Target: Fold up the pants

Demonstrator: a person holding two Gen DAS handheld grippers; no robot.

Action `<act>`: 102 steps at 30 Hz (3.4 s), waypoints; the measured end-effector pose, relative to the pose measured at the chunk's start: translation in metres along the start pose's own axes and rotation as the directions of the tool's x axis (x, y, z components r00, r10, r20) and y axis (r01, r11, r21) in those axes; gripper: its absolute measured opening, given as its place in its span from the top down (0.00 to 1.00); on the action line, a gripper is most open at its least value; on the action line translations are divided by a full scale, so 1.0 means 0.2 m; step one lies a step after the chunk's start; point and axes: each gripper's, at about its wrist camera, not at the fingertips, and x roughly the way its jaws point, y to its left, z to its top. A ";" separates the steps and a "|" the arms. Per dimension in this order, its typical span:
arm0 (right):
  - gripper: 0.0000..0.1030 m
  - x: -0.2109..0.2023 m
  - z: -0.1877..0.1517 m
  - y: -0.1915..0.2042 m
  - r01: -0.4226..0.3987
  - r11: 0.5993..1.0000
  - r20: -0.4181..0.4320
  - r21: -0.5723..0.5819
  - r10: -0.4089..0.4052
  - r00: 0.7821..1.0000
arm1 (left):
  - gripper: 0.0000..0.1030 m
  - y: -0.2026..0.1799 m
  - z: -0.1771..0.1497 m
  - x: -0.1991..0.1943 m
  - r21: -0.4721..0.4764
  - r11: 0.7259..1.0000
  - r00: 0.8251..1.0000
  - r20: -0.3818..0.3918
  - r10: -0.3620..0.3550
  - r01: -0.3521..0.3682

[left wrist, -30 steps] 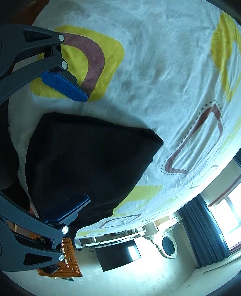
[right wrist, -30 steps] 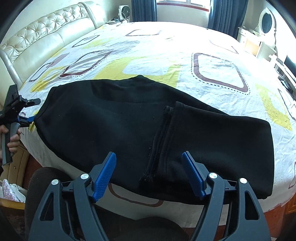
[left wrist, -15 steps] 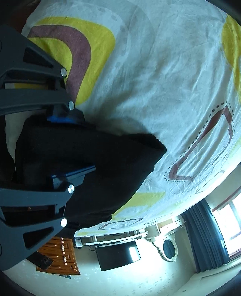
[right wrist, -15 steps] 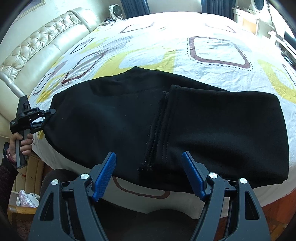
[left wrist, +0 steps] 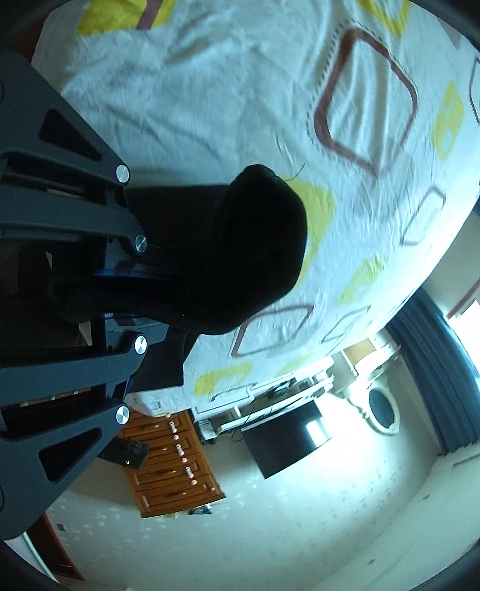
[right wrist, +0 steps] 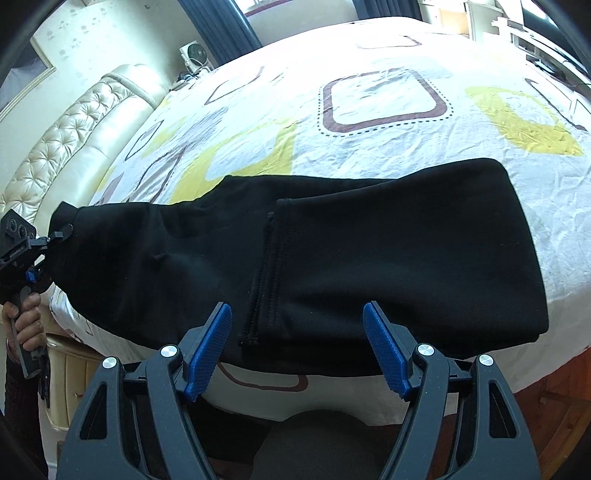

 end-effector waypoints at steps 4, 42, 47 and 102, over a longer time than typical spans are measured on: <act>0.29 -0.11 0.00 -0.10 0.000 1.000 0.042 0.020 -0.001 0.999 | 0.90 -0.41 0.01 0.23 0.104 0.992 0.996 -0.061 -0.063 0.069; 0.27 -0.16 0.11 -1.19 -0.251 0.859 0.129 0.447 0.216 0.968 | 0.29 -0.69 -0.21 1.22 0.122 0.992 0.985 -0.170 -0.005 0.026; 0.27 0.01 0.24 -1.23 -0.334 0.822 0.104 0.462 0.324 0.940 | 0.29 -0.28 -0.13 1.09 0.014 0.994 0.985 -0.131 0.108 -0.107; 0.53 0.87 0.56 -0.02 -0.571 0.763 -0.112 0.304 0.624 0.774 | 0.69 0.79 0.33 0.45 -0.188 0.969 0.985 0.039 0.170 -0.160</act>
